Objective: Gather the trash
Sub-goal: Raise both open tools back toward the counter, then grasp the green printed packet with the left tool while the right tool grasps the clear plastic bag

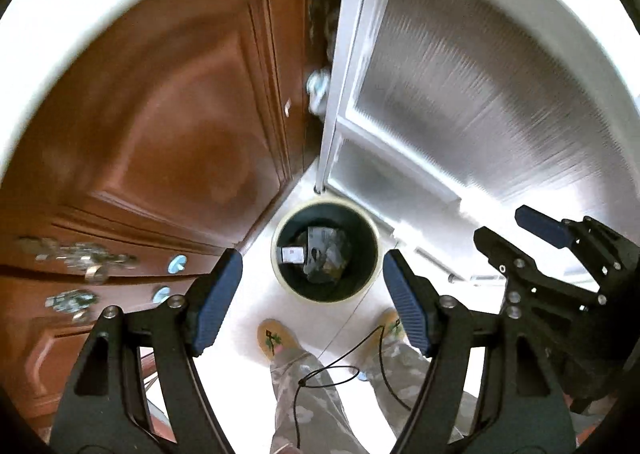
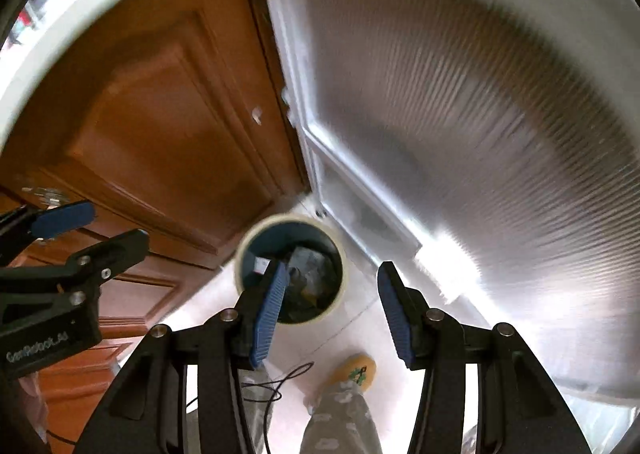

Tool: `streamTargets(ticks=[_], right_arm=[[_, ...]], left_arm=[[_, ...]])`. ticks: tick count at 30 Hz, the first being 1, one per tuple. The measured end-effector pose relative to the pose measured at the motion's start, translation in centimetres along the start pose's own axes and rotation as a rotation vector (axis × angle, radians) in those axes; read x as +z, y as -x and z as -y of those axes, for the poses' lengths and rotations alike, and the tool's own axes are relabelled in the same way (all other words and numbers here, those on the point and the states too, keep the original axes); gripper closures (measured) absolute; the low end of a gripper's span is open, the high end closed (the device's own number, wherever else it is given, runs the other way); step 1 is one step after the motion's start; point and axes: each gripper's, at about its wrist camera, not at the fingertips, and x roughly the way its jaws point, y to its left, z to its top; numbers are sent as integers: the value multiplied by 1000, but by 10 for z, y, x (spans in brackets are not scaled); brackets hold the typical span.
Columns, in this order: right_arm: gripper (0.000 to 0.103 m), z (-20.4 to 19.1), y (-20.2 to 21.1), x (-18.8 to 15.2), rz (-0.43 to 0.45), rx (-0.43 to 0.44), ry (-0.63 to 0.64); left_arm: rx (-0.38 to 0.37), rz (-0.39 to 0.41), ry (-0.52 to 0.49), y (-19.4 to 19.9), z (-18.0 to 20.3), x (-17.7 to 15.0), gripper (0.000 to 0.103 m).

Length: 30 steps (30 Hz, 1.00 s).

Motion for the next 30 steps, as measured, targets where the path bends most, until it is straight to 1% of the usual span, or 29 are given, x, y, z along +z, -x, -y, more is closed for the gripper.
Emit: streamTargets(ticks=[4, 7, 12, 14, 16, 19, 20, 22, 24, 26, 30], right_arm=[[54, 1, 58, 18, 85, 25, 21], [54, 8, 102, 35, 143, 59, 9], [54, 24, 158, 59, 243, 90, 0], [54, 31, 177, 69, 277, 92, -5], [54, 39, 194, 78, 301, 101, -17], [54, 54, 220, 94, 336, 137, -33], [54, 53, 230, 102, 347, 143, -32], [54, 64, 239, 115, 367, 149, -23], [54, 74, 252, 128, 385, 163, -14], [54, 87, 265, 141, 399, 194, -12], [54, 104, 283, 165, 415, 232, -2]], left_arm=[[16, 55, 11, 50, 3, 10, 33], [22, 99, 20, 84, 5, 19, 33], [28, 169, 37, 135, 13, 35, 33], [20, 189, 46, 148, 17, 41, 33], [9, 211, 51, 167, 22, 51, 33], [4, 252, 47, 197, 32, 64, 33], [3, 266, 47, 206, 36, 68, 33], [0, 293, 42, 220, 42, 76, 33], [4, 316, 35, 237, 48, 86, 33], [5, 332, 31, 250, 53, 95, 33], [33, 354, 39, 277, 58, 116, 33]])
